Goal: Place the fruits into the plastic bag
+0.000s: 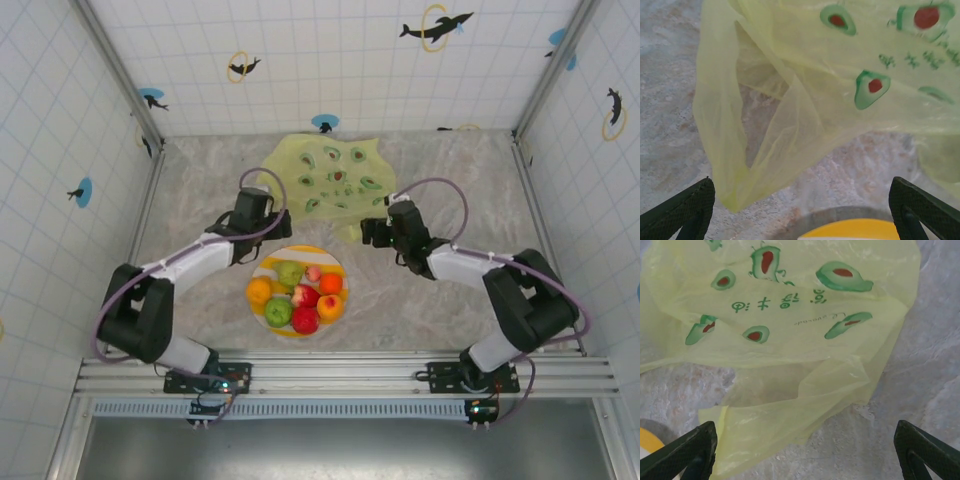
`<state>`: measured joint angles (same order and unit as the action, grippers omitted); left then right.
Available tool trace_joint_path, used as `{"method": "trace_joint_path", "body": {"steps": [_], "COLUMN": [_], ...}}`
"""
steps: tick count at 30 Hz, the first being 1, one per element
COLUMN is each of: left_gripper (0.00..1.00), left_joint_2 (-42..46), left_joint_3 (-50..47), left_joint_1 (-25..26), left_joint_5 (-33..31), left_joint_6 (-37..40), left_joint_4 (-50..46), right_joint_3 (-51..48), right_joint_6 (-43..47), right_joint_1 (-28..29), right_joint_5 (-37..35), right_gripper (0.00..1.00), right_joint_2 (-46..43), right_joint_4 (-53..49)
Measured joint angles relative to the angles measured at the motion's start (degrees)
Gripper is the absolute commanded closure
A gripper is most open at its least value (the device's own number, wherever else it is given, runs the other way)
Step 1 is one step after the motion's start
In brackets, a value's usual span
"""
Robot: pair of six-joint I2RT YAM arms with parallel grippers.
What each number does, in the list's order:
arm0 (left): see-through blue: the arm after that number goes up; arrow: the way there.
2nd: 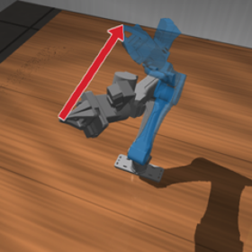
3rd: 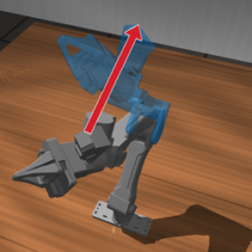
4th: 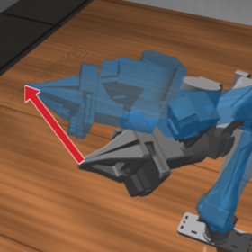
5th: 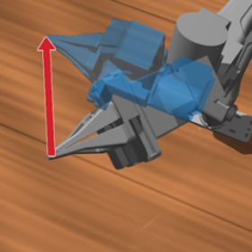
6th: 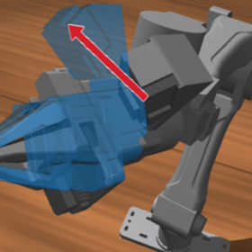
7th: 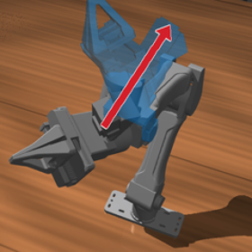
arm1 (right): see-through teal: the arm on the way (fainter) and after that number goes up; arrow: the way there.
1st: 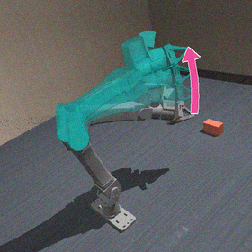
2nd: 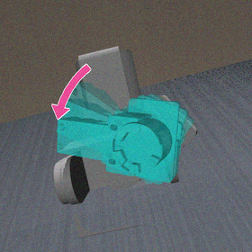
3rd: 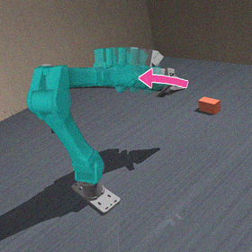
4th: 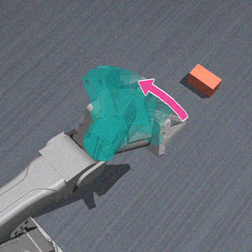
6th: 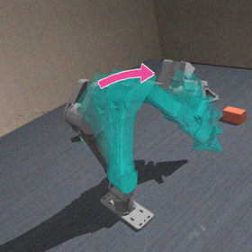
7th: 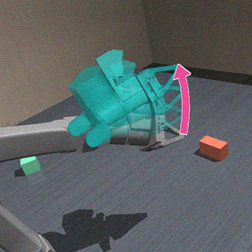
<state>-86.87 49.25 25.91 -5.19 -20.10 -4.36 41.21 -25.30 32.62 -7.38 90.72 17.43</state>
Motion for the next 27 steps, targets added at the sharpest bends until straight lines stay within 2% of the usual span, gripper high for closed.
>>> {"method": "trace_joint_path", "body": {"steps": [9,12,16,20,22,23,26,27], "left_gripper": [0.12,0.18,0.38,0.62,0.71,0.75,0.97,1.00], "left_joint_2": [-9.16,-11.82,-15.91,-19.63,-20.63,-20.96,-21.22,-21.22], "left_joint_3": [4.55,5.99,8.57,10.16,10.25,10.27,10.38,10.45], "left_joint_1": [0.46,0.46,0.46,0.46,0.46,0.46,0.46,0.46], "left_joint_5": [-5.62,-8.07,-10.40,-12.09,-12.15,-12.15,-12.09,-11.98], "left_joint_6": [9.20,11.15,13.05,14.01,14.27,14.23,14.14,13.90], "left_joint_4": [-2.03,-2.01,-1.36,-0.48,0.09,0.35,1.25,1.68], "right_joint_3": [5.01,6.67,8.02,8.17,8.26,8.31,8.39,8.37], "right_joint_6": [-5.90,-7.10,-8.33,-8.90,-9.07,-9.16,-8.76,-8.63], "right_joint_1": [-0.28,-0.50,-0.94,-1.51,-1.92,-2.25,-3.15,-3.48], "right_joint_5": [3.52,4.70,5.81,6.25,6.45,6.75,7.30,7.41], "right_gripper": [0.26,0.33,0.47,0.69,0.82,0.87,0.93,0.95], "right_joint_2": [9.14,11.54,13.70,14.12,14.12,14.14,14.10,14.05], "right_joint_4": [0.68,1.14,1.62,2.08,2.27,2.36,2.49,2.47]}}
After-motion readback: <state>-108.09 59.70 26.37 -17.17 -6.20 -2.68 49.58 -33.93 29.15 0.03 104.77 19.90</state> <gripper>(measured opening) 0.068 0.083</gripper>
